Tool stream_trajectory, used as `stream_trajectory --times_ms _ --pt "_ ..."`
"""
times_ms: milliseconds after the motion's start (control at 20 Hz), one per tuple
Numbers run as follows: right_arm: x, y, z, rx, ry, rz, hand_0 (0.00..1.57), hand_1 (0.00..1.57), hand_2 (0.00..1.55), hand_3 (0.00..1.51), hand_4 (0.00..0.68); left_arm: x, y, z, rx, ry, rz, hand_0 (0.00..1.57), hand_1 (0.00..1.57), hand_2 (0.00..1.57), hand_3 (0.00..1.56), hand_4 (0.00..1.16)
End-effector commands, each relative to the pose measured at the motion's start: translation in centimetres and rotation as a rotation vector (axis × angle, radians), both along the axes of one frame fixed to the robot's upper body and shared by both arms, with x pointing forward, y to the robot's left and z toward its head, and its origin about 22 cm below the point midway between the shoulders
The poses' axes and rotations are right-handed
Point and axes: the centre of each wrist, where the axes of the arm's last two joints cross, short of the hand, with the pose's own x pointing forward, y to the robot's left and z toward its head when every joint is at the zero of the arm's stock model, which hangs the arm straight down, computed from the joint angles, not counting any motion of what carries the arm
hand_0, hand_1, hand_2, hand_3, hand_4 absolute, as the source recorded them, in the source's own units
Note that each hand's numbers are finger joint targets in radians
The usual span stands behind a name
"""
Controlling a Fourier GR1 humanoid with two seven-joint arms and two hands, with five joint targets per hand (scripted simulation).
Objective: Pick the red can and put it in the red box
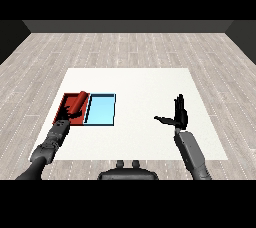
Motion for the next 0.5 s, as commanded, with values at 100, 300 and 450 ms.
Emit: stream_trajectory --times_ms 100,300,450 --pt "0.1 0.6 0.5 0.014 -0.026 0.006 0.0 0.0 0.0 0.0 0.0 0.2 1.5 1.1 -0.06 0.083 -0.004 0.0 0.0 0.0 0.0 0.0" --pt "-0.6 -0.3 -0.5 0.036 -0.025 0.0 0.0 0.0 0.0 0.0 0.0 -0.1 3.8 2.4 -0.022 0.083 -0.045 0.0 0.0 0.0 0.0 0.0" --pt "-0.5 0.7 0.0 0.039 -0.015 0.017 0.0 0.0 0.0 0.0 0.0 0.3 2.7 2.0 0.008 -0.063 -0.024 0.0 0.0 0.0 0.0 0.0"
